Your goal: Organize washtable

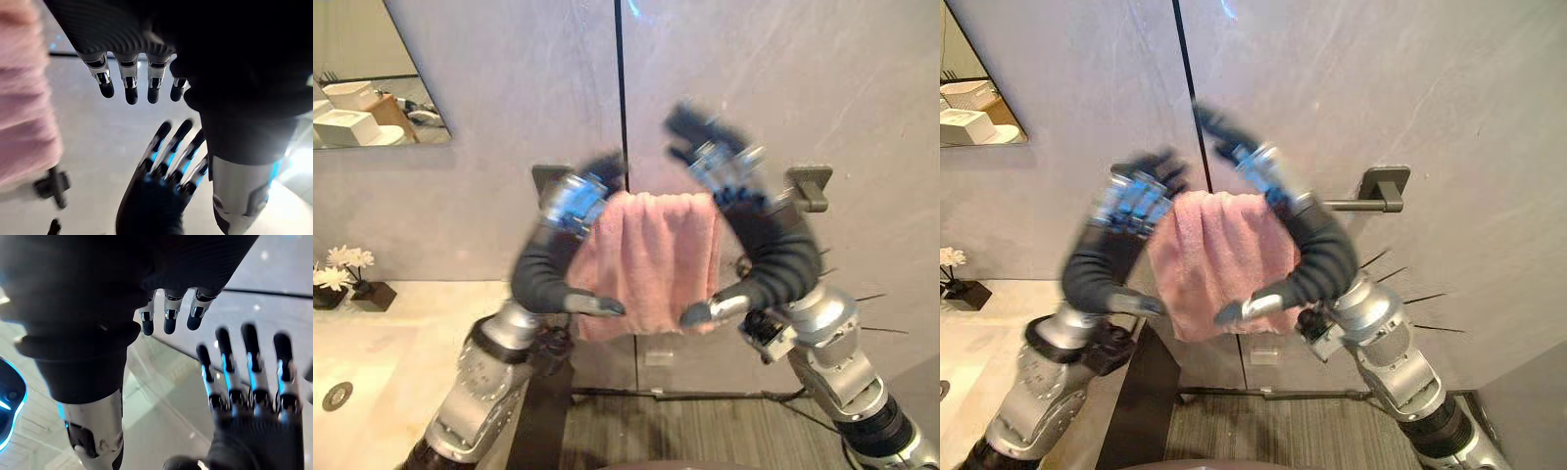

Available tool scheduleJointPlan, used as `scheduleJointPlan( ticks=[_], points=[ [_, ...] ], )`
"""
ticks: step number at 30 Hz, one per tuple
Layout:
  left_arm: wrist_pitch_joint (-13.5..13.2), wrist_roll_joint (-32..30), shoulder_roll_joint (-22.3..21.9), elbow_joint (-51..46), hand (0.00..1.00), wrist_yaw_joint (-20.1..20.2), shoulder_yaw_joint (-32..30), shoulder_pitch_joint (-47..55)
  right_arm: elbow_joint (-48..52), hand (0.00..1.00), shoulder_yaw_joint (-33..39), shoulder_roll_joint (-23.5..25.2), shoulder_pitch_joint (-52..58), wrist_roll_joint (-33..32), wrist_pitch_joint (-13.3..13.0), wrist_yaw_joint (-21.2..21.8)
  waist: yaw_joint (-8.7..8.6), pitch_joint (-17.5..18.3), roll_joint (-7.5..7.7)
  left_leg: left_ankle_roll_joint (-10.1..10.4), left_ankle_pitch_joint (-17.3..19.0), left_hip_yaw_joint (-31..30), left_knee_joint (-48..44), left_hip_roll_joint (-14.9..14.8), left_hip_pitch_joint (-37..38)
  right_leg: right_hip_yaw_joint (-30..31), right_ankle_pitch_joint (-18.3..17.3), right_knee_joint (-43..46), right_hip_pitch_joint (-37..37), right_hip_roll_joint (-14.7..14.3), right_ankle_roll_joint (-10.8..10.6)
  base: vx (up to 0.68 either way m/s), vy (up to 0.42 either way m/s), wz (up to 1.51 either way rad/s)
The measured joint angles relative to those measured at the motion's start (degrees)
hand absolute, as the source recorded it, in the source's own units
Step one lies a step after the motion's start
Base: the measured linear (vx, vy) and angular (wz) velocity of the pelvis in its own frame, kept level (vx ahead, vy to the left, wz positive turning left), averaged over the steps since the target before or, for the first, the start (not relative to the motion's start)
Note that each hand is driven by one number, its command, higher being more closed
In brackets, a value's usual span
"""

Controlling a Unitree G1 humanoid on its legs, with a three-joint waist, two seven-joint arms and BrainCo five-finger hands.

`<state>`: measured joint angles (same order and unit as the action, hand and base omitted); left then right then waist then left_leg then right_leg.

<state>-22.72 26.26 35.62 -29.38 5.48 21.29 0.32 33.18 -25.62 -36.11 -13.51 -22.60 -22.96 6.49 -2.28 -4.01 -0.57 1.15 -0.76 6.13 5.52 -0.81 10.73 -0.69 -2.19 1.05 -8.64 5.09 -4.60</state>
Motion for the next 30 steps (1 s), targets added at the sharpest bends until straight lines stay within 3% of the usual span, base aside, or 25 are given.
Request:
scheduleJointPlan(
  ticks=[3,8,14,16,22,25,30],
  points=[
    [1.38,1.30,1.32,5.63,0.00,2.33,3.59,-0.08,-4.83,0.00,-3.20,-3.65,2.03,-4.12,1.79,3.44,0.04,-0.01,0.02,0.00,0.00,0.49,0.02,0.03,-0.03,0.54,-0.04,0.41,0.47,-0.07,0.02,-0.04,-0.017,-0.09],
    [4.63,0.23,1.22,14.05,0.00,3.49,7.78,-0.10,-13.36,0.00,-7.67,-4.08,4.44,-6.02,5.37,6.30,0.12,-0.03,0.01,0.01,-0.04,0.84,0.03,0.18,-0.09,0.85,-0.18,0.92,1.01,-0.13,0.07,-0.03,-0.018,-0.04],
    [7.71,-3.16,-6.29,23.43,0.00,2.86,7.16,0.28,-24.65,0.00,-8.59,5.37,5.19,2.75,6.00,5.76,0.27,-0.25,0.04,0.01,-0.04,1.10,0.04,0.20,-0.06,1.05,-0.20,0.98,1.17,-0.14,0.10,-0.02,-0.016,-0.02],
    [8.86,-5.90,-9.95,26.30,0.00,1.57,5.64,1.20,-29.31,0.00,-8.44,10.28,5.19,7.52,6.00,4.39,0.30,-0.46,0.02,0.00,-0.04,1.12,0.05,-0.14,-0.42,1.20,-0.25,0.96,1.89,-0.11,0.18,-0.04,-0.031,-0.01],
    [10.40,-11.98,-15.55,30.16,0.00,-0.95,2.79,2.37,-37.55,0.00,-4.36,20.11,5.24,17.23,6.00,1.02,0.63,-1.07,0.46,-0.11,-0.15,1.05,-0.03,-0.10,-0.92,1.52,-0.24,0.68,1.85,-0.05,0.18,0.00,0.000,0.00],
    [10.55,-14.61,-17.97,30.90,0.00,-2.22,0.70,2.84,-39.48,0.00,-1.83,23.13,5.73,21.24,6.00,-0.81,0.65,-1.45,0.95,-0.11,-0.15,0.74,-0.04,-0.09,-1.15,1.18,-0.24,0.48,1.79,-0.04,0.19,0.00,-0.029,0.07],
    [10.48,-16.93,-20.85,31.80,0.00,-3.39,-2.25,3.80,-43.94,0.00,5.82,26.62,8.43,26.88,9.30,-6.29,1.30,-1.75,1.00,-0.11,-0.13,-0.32,-0.02,-0.07,-1.10,0.27,-0.27,-0.13,0.93,0.03,0.23,-0.02,-0.029,0.10]
  ],
)
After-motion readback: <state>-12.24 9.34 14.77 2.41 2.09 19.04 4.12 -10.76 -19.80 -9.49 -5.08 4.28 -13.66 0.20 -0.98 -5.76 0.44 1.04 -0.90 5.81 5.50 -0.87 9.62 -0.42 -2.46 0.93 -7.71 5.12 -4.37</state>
